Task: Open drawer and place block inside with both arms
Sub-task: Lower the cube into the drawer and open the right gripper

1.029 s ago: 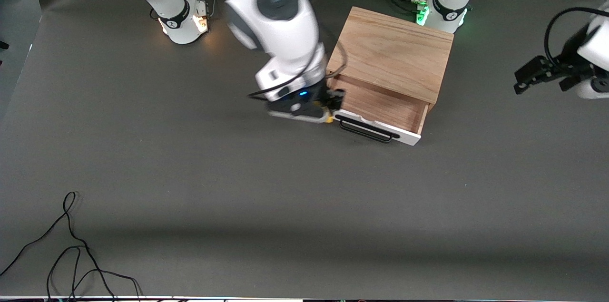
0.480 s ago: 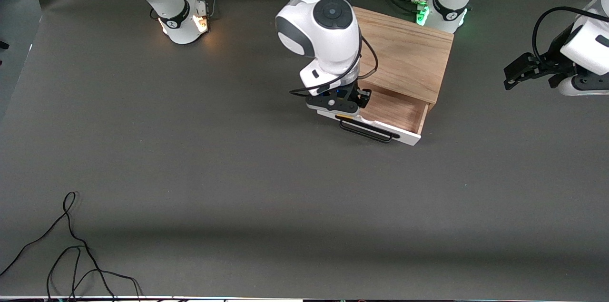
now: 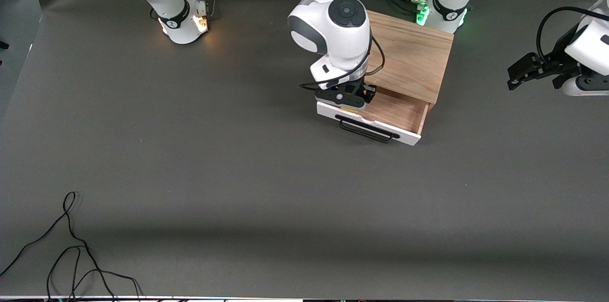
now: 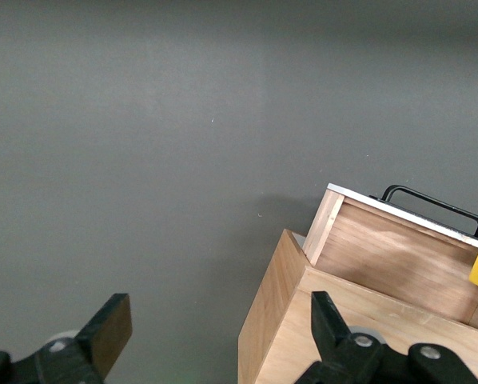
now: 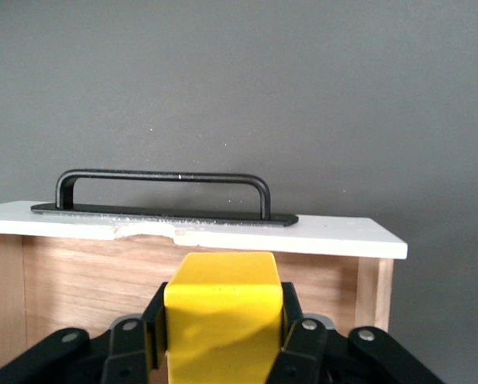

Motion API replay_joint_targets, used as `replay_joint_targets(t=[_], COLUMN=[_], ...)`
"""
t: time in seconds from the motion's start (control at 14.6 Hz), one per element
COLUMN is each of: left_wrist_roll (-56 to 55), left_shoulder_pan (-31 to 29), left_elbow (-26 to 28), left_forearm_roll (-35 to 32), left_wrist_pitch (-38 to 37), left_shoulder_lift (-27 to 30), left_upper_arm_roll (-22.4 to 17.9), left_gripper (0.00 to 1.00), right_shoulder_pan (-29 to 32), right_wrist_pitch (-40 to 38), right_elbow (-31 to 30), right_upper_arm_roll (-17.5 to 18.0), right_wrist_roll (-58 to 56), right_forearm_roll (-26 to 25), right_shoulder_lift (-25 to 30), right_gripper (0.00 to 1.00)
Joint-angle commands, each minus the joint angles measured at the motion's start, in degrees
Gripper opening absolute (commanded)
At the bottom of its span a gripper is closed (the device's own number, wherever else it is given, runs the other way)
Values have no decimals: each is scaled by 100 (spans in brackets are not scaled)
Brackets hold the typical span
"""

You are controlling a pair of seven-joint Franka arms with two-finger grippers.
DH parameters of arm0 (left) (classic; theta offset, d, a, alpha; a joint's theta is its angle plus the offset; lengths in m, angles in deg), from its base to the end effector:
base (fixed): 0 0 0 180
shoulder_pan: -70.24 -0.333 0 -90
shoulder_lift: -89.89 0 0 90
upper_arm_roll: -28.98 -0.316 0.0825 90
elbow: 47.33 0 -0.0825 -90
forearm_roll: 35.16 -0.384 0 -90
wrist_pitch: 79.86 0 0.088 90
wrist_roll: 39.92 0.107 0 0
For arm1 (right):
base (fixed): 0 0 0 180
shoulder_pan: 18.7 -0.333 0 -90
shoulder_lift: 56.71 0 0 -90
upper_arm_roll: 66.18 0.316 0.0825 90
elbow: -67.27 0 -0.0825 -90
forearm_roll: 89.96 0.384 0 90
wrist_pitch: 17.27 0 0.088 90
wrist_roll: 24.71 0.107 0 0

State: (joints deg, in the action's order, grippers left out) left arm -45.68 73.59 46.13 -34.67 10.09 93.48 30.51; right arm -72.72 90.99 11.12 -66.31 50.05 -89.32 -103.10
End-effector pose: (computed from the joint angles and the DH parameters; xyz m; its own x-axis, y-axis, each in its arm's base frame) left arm 0.5325 -0.0469 0.6300 0.9999 0.0154 0.0007 0.0154 -0.9999 0.0070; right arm 0.4565 0.6283 0.3907 0.9332 -0.3590 0.0173 -0.3557 -0.9294 -0.0986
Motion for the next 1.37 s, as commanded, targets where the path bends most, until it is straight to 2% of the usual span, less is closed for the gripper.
replay_joint_targets(t=[0.0,0.75,1.03,1.17,1.24,1.3], left_wrist_roll=[102,111,111,111,111,111], left_shoulder_pan=[34,-19,-10,-10,-10,-18], left_elbow=[-161,-153,-153,-153,-153,-144], left_forearm_roll=[-84,-84,-84,-84,-84,-84], left_wrist_pitch=[-136,-162,-153,-153,-162,-188], left_shoulder_lift=[-113,-122,-122,-122,-122,-122], left_upper_arm_roll=[-21,-48,-48,-48,-48,-48], left_gripper=[100,100,100,100,100,100], right_shoulder_pan=[-100,-276,-338,-338,-338,-338], right_wrist_pitch=[-15,195,362,468,477,477], right_elbow=[157,140,140,140,140,140], right_upper_arm_roll=[-58,-75,-75,-75,-75,-75], right_wrist_roll=[232,557,680,707,707,707], right_forearm_roll=[-107,-318,-415,-415,-476,-511], right_shoulder_lift=[-98,-441,-590,-643,-652,-652], right_gripper=[18,30,41,50,62,100])
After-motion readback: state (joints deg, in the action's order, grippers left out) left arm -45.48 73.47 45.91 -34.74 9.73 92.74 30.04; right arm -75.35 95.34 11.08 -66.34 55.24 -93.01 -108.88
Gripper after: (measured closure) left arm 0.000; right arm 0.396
